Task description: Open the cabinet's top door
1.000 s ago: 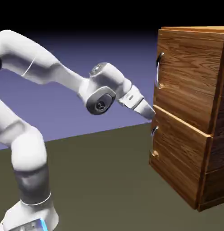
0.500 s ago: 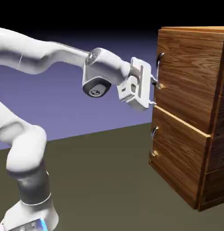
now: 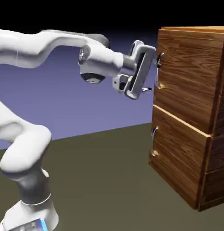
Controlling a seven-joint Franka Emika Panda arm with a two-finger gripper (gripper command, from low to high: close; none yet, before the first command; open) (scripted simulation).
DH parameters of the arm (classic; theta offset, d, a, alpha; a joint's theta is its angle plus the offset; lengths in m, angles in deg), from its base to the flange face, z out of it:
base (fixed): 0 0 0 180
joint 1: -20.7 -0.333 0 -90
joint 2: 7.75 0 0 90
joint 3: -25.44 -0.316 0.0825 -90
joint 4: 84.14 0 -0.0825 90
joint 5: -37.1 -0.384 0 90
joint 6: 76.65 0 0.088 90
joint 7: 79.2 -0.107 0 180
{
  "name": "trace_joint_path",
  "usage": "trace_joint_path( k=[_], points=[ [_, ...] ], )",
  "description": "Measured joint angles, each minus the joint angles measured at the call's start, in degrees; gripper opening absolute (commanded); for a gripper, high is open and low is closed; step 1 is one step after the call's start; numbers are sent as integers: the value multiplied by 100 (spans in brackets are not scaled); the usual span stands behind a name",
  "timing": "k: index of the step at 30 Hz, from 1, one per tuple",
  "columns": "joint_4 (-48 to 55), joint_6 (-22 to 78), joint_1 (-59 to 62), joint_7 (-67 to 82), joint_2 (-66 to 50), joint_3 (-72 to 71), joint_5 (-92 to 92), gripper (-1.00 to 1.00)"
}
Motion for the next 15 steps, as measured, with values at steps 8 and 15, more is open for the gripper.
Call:
trace_joint_path(
  k=[8,15],
  points=[
    [391,50,675,-734,229,-740,-1994,0],
    [734,95,1266,-1376,429,-1387,-3738,0]
  ],
)
